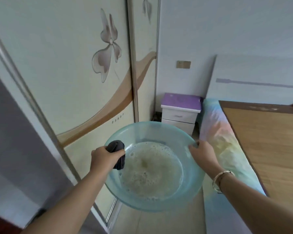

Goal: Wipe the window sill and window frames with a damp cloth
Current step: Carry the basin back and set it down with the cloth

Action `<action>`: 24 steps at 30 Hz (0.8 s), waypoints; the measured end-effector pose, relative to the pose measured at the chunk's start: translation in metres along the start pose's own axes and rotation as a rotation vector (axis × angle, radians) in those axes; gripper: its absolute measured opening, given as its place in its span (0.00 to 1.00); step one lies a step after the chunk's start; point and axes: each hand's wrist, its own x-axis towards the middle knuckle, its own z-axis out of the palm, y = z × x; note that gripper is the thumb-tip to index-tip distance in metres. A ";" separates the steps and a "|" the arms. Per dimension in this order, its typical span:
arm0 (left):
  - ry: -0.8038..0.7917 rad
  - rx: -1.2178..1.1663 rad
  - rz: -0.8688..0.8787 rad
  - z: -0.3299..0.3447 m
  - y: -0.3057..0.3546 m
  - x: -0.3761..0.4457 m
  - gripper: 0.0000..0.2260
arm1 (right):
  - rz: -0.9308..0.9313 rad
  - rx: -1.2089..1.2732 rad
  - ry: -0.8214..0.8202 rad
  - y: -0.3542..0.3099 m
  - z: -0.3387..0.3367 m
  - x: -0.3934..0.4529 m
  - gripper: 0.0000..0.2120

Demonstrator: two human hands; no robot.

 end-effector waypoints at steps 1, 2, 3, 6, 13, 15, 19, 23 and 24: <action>-0.026 0.004 -0.001 0.010 0.009 0.013 0.12 | 0.010 -0.005 0.010 0.000 -0.003 0.010 0.09; -0.060 0.016 0.012 0.025 0.021 0.033 0.12 | 0.028 -0.006 0.028 0.001 -0.006 0.028 0.10; -0.101 0.021 0.016 0.042 0.034 0.055 0.12 | 0.050 0.007 0.051 0.003 -0.008 0.051 0.10; -0.170 0.053 0.037 0.094 0.070 0.111 0.14 | 0.086 -0.021 0.113 0.006 -0.015 0.118 0.11; -0.227 0.016 0.087 0.237 0.161 0.237 0.18 | 0.126 -0.040 0.179 0.040 -0.028 0.296 0.09; -0.228 0.026 0.095 0.275 0.186 0.264 0.15 | 0.117 -0.043 0.164 0.050 -0.030 0.350 0.09; -0.198 0.000 0.073 0.361 0.232 0.337 0.14 | 0.136 -0.088 0.152 0.071 -0.034 0.471 0.11; -0.217 -0.013 0.040 0.432 0.272 0.404 0.16 | 0.152 -0.094 0.099 0.078 -0.037 0.572 0.12; -0.210 -0.054 0.000 0.449 0.279 0.422 0.17 | 0.176 -0.068 0.082 0.081 -0.036 0.598 0.11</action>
